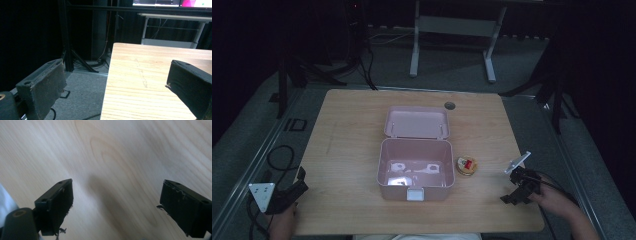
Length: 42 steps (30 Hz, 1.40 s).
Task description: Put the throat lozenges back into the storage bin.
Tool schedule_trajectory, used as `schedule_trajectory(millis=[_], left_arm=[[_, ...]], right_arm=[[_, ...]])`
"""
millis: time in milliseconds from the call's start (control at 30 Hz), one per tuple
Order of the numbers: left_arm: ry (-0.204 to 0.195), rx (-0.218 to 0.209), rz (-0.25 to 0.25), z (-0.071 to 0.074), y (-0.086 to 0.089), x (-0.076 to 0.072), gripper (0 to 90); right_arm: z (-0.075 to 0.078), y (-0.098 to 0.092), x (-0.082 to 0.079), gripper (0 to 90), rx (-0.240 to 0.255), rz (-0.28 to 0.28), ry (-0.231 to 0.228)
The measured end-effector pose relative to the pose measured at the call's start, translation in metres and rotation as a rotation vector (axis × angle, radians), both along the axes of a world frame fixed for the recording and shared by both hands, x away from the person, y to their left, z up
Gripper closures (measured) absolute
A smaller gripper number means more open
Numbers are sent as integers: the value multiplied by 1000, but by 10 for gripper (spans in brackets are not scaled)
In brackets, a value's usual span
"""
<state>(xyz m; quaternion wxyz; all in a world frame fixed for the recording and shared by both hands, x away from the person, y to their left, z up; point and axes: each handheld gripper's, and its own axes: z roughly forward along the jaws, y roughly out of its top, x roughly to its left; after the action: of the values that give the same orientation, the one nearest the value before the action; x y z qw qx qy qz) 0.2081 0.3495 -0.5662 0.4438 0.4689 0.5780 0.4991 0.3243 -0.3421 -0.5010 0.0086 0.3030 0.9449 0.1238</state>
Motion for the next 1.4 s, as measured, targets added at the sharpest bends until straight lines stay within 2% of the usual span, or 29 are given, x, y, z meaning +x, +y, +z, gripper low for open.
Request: schedule_trajectory(millis=[267,333,400,600,800,1033,1200,1400], left_arm=[[0,2,-18,0,0,0,25],[-1,2,-23,0,0,1,25],[-2,6,-28,0,-1,1,24],[8,23,-35,0,-2,1,25],[7,24,-34,0,-2,1,24],[3,18,-36,0,-2,1,24],[3,18,-36,0,-2,1,25],[2,17,-39,0,-2,1,25]], right_arm=[[9,14,4,111,-221,73,116],[9,17,5,111,-259,81,131],[11,19,6,111,-284,90,128],[20,26,12,111,-277,110,114],[31,38,27,125,-269,94,96],[34,58,46,123,-266,90,103],[36,72,60,125,-284,128,85],[35,92,71,128,-280,179,83]])
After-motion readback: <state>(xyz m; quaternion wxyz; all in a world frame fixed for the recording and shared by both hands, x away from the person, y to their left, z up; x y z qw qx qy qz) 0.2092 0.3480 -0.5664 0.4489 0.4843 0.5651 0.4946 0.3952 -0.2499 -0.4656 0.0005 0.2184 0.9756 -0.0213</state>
